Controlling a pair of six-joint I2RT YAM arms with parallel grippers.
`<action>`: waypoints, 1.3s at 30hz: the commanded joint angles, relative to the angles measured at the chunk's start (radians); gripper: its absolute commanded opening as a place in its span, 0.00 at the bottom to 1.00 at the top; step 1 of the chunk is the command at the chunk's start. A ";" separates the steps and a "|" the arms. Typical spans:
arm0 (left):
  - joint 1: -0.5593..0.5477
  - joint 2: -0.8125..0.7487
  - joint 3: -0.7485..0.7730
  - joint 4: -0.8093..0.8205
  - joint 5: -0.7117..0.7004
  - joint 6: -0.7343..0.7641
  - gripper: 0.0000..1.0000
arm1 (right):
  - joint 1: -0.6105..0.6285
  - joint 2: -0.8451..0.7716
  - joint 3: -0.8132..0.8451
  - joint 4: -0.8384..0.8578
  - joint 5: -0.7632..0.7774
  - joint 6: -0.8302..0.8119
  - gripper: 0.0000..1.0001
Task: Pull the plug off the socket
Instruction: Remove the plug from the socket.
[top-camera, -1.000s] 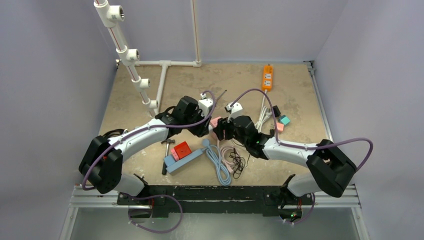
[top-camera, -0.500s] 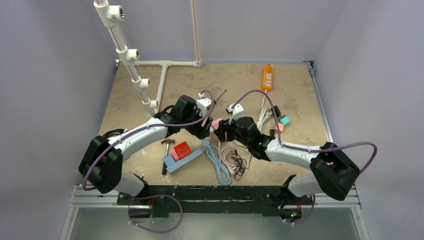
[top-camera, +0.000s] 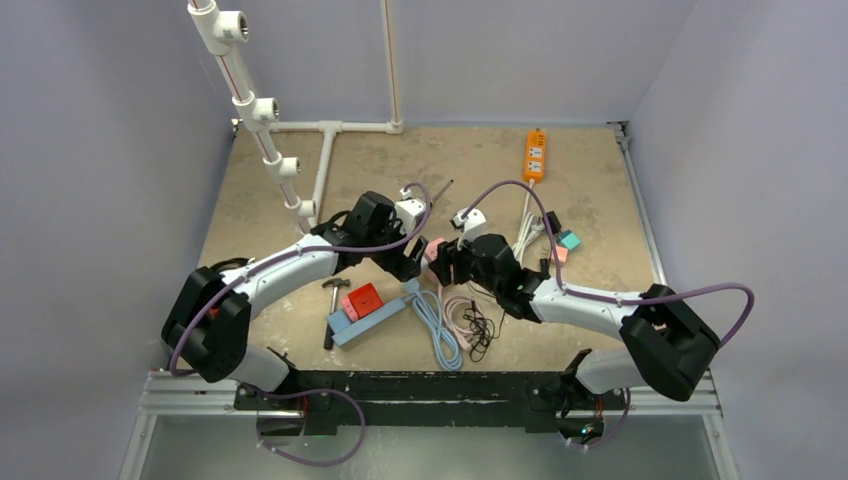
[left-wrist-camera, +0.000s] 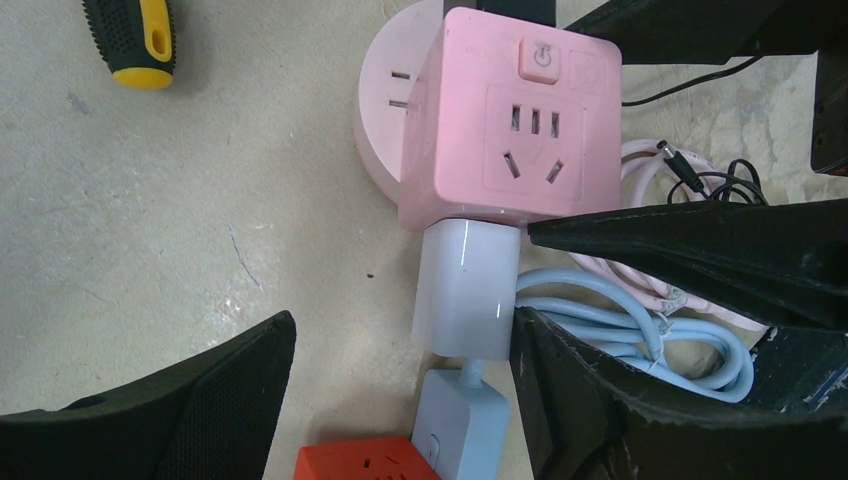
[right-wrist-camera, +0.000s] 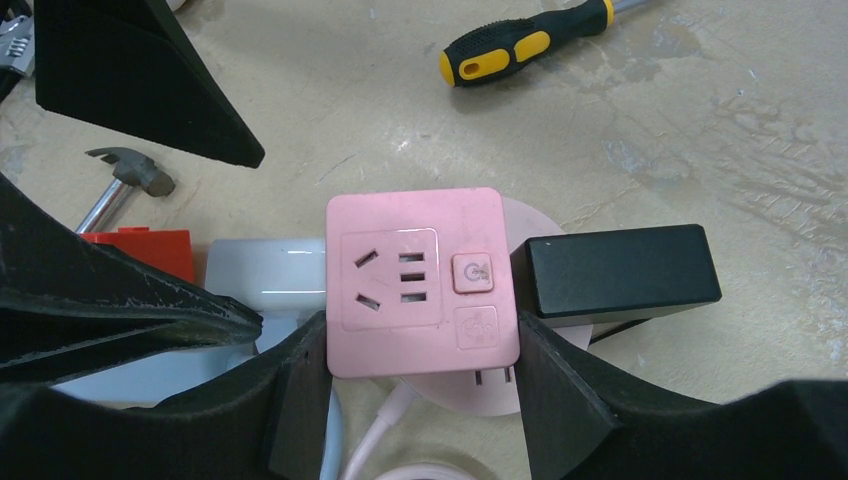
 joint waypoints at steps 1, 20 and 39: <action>-0.015 0.017 0.032 0.022 0.009 0.019 0.76 | -0.001 -0.032 0.010 0.058 -0.012 -0.007 0.00; -0.039 0.032 0.028 0.060 0.010 0.006 0.31 | -0.001 -0.031 0.009 0.060 -0.008 -0.005 0.00; -0.036 -0.008 0.036 0.043 -0.076 0.016 0.00 | -0.001 0.000 0.028 0.041 0.034 0.013 0.00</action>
